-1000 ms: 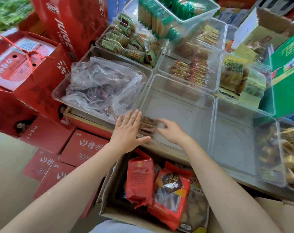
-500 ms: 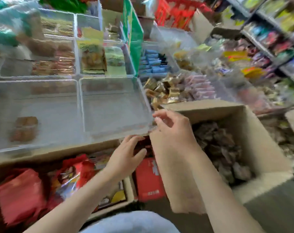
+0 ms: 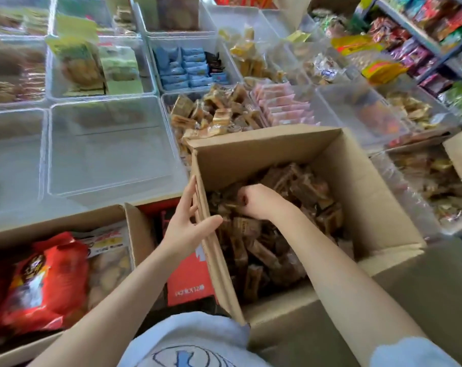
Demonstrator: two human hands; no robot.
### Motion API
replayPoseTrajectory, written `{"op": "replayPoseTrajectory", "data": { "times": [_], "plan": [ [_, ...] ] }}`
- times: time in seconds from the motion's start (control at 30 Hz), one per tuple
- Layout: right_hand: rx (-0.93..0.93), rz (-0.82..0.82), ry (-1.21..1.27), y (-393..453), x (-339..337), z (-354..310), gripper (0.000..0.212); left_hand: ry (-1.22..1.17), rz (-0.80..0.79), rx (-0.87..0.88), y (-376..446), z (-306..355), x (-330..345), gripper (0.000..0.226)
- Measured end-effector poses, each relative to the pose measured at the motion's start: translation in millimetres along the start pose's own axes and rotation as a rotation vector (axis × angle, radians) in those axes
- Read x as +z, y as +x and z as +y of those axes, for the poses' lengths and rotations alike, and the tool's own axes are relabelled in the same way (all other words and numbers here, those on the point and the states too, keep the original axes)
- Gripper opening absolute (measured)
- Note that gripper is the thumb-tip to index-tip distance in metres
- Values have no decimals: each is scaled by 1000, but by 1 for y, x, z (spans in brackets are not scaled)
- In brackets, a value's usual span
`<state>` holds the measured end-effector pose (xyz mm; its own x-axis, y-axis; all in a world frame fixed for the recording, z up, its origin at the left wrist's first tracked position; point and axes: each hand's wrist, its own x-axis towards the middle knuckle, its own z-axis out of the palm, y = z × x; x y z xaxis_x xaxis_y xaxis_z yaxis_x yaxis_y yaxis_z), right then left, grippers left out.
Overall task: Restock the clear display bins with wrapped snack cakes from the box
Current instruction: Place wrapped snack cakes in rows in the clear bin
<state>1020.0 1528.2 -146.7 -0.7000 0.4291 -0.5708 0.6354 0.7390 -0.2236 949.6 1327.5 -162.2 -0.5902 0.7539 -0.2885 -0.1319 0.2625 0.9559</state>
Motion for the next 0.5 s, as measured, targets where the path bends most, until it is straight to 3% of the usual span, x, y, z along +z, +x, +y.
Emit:
{"op": "replayPoseTrajectory", "data": {
  "times": [0.1,0.2,0.4,0.5],
  "plan": [
    [71,-206,-216,19,21,3,29,-6,24,2,-1,1,3,100],
    [67,-262,-274,26,43,17,38,-20,36,-11,-2,2,6,101],
    [91,-221,-71,28,31,29,46,11,35,5,-1,2,7,103],
    [37,15,280,11,-5,33,42,71,16,-5,1,7,7,107]
  ]
}}
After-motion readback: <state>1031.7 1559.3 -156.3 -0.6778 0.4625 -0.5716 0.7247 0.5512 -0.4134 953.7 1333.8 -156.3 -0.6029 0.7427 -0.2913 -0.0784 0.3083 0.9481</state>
